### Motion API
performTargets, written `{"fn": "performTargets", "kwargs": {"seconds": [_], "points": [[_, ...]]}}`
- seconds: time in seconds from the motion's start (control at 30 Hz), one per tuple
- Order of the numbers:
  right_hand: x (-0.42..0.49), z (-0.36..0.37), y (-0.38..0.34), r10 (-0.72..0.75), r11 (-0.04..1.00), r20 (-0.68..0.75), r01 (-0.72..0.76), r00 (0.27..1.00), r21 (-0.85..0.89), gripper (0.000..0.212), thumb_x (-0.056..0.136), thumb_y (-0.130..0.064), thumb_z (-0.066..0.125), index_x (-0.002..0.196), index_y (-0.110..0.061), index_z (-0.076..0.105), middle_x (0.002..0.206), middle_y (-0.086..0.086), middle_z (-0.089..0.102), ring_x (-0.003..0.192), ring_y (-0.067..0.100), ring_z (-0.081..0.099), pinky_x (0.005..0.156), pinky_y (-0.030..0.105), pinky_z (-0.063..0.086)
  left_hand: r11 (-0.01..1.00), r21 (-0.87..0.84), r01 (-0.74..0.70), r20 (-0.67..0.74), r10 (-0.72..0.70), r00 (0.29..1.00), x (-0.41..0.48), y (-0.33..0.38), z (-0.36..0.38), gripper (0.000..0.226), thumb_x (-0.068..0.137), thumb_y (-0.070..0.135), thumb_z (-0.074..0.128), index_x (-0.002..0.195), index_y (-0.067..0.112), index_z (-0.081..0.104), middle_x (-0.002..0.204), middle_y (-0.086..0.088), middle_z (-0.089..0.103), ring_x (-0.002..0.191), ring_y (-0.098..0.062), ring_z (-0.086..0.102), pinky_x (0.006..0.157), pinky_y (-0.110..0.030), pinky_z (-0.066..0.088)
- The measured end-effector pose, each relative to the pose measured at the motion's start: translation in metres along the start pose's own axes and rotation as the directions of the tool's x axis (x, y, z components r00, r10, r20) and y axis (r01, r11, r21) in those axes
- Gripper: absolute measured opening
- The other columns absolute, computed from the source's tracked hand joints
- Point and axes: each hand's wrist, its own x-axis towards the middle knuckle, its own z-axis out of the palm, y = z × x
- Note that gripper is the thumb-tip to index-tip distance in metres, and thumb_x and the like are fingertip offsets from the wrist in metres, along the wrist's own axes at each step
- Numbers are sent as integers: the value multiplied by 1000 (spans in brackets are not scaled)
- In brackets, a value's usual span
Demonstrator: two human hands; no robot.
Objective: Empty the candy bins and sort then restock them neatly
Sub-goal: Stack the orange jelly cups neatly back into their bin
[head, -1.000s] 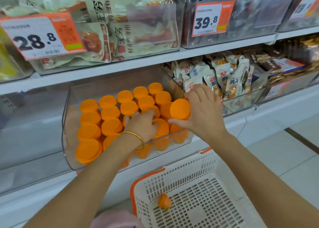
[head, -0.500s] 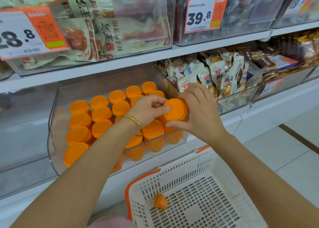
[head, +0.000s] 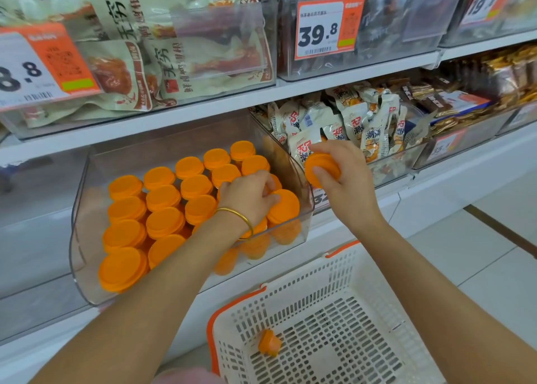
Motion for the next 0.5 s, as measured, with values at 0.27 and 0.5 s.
{"fn": "performTargets", "kwargs": {"seconds": [0.27,0.5], "points": [[4,1,-22,174,935,6,-167,985,313,24,91,-24,47,111,-31,57,116,-6,53,111,12,49,91,30,46,927,371,-51,-4,57,998,-3,0,4,33,94,47,47,111,25,64,112,-3,57,115,-27,41,92,-40,31],[8,8,-43,294,771,287,-404,912,492,56,76,-11,77,120,-31,49,110,-21,43,106,19,54,73,39,60,964,265,13,-187,38,982,-25,-28,-34,25,94,41,51,112,28,63,114,0,59,114,-27,43,88,-39,31]]}}
